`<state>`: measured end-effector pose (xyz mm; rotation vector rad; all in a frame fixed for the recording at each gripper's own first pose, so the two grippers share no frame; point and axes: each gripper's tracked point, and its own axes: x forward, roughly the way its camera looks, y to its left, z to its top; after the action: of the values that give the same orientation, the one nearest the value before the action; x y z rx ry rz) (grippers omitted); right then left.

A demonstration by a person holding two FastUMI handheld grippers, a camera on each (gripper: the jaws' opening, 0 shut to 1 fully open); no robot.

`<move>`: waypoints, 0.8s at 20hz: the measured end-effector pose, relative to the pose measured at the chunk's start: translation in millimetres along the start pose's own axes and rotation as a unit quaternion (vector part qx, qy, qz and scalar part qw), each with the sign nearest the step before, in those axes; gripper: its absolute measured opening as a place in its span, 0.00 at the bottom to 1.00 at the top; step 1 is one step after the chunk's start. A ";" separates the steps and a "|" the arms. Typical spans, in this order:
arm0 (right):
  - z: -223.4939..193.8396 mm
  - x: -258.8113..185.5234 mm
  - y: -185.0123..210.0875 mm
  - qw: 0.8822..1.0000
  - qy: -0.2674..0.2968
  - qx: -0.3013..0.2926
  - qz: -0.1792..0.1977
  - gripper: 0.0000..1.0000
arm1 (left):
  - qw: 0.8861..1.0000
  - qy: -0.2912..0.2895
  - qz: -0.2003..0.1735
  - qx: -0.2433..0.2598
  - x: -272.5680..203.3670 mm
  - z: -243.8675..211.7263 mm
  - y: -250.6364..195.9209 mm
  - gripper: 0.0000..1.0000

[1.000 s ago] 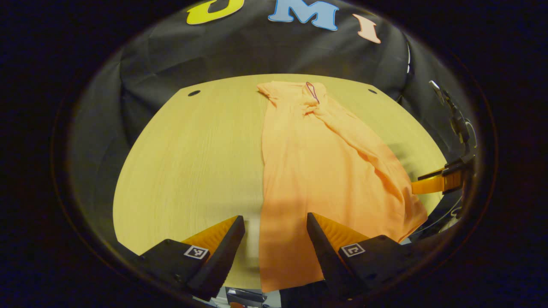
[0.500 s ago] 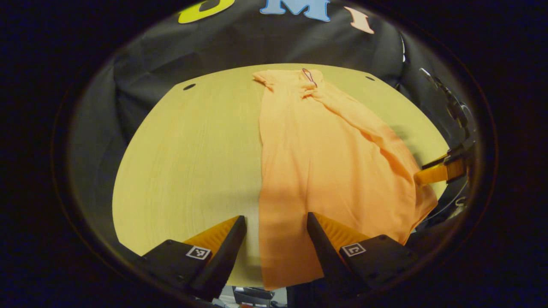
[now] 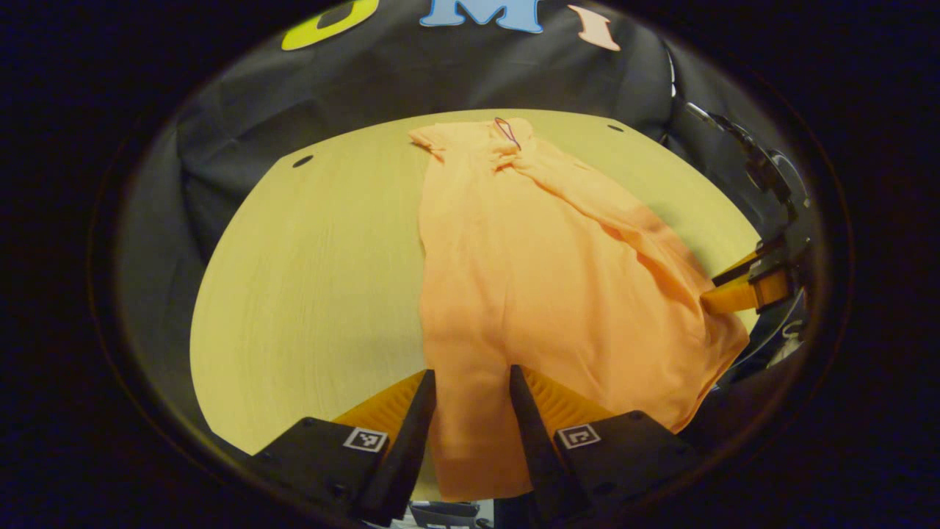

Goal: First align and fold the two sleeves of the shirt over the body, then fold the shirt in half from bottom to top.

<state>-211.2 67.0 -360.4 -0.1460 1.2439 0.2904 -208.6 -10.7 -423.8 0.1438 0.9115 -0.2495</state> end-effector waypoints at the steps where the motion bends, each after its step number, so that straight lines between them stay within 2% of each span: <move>1: -1.2 0.5 -0.1 1.000 0.000 0.002 0.000 0.47 | 1.000 0.001 -0.005 0.005 -0.5 0.3 -2.7 0.65; 2: -0.1 0.9 -1.0 1.000 -0.001 0.005 0.000 0.30 | 1.000 0.000 -0.008 0.009 0.4 3.2 -4.3 0.51; 3: 0.2 1.5 -0.6 1.000 -0.001 0.008 0.002 0.19 | 1.000 0.000 -0.008 0.012 2.1 3.0 -4.8 0.48; 4: 0.9 1.7 -0.3 1.000 0.000 0.008 0.004 0.05 | 1.000 0.000 -0.007 0.013 2.3 3.8 -4.1 0.32; 5: 0.6 1.6 -0.6 1.000 0.002 0.008 0.005 0.05 | 1.000 0.000 -0.004 0.015 3.4 4.0 -2.8 0.26; 6: 1.3 1.4 -0.3 1.000 0.001 0.008 0.005 0.05 | 1.000 0.001 -0.004 0.017 3.3 4.8 -3.1 0.14; 8: 1.3 2.1 -0.3 1.000 0.000 0.009 0.007 0.05 | 1.000 0.003 0.000 0.021 3.2 4.5 -4.1 0.13; 9: 0.7 1.5 -0.6 1.000 0.001 0.009 0.009 0.05 | 1.000 0.001 0.000 0.023 3.4 6.3 -4.0 0.06; 16: 2.3 2.2 -0.4 1.000 -0.001 0.011 0.014 0.05 | 1.000 0.004 -0.001 0.016 3.9 6.3 -2.2 0.06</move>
<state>-208.4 67.5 -361.7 -0.1096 1.2471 0.3012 -202.1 -14.8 -423.2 0.1738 0.9166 -0.2647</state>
